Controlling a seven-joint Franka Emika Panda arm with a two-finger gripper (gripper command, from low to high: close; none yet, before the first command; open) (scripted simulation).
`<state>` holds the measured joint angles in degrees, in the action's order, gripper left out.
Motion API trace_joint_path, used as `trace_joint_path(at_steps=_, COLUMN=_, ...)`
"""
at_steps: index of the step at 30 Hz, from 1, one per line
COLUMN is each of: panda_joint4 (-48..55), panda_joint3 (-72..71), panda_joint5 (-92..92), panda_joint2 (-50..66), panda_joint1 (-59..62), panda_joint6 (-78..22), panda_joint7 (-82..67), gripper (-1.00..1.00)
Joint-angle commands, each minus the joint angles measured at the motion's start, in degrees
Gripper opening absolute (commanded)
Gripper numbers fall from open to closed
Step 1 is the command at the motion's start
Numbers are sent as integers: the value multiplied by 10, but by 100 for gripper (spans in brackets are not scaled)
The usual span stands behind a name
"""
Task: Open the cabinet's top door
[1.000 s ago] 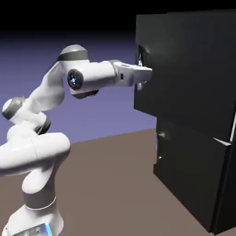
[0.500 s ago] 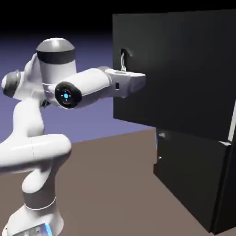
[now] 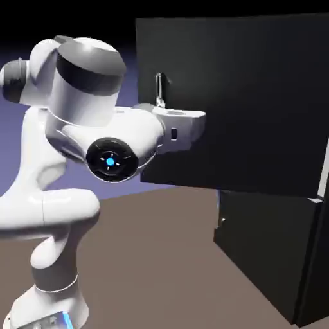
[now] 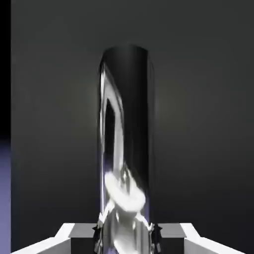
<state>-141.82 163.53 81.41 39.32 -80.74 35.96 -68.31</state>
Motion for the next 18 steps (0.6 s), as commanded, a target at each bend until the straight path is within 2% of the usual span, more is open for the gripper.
trace_joint_path(at_steps=1, panda_joint4=16, panda_joint3=-1, panda_joint5=-16, panda_joint2=-21, panda_joint1=1, panda_joint6=-5, panda_joint7=-12, gripper=-100)
trace_joint_path(at_steps=18, panda_joint4=344, panda_joint3=-33, panda_joint5=-219, panda_joint2=-368, panda_joint1=-23, panda_joint6=-87, panda_joint7=-112, gripper=-100)
